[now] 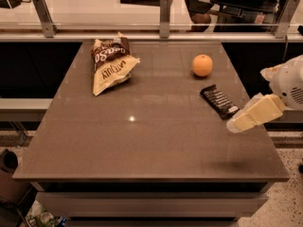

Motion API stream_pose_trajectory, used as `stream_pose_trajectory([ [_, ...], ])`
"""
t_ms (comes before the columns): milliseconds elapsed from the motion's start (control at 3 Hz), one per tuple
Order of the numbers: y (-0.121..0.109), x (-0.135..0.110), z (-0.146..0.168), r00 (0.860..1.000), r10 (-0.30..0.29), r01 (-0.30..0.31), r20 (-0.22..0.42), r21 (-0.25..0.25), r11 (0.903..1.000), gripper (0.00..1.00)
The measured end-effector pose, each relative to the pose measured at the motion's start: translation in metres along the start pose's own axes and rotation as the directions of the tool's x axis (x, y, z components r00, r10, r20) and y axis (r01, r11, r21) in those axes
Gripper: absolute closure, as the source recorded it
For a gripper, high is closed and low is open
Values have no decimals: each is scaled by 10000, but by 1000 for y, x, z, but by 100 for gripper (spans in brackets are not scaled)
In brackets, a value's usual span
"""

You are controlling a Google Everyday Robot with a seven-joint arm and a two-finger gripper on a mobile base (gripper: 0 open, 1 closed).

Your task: Pick rxbar chocolate

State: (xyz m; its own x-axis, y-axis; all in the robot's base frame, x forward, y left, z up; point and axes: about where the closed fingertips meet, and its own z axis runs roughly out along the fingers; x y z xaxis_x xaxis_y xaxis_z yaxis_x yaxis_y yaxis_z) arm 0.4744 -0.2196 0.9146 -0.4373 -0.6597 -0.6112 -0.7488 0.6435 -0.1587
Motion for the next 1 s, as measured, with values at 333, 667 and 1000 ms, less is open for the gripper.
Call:
stream_pose_trajectory([
  [333, -9, 12, 15, 9937, 973, -983, 557, 159, 9950, 0],
  [667, -20, 14, 33, 9765, 1810, -1861, 1172, 341, 9819, 0],
  [1000, -20, 14, 33, 9765, 1809, -1860, 1173, 341, 9819, 0],
])
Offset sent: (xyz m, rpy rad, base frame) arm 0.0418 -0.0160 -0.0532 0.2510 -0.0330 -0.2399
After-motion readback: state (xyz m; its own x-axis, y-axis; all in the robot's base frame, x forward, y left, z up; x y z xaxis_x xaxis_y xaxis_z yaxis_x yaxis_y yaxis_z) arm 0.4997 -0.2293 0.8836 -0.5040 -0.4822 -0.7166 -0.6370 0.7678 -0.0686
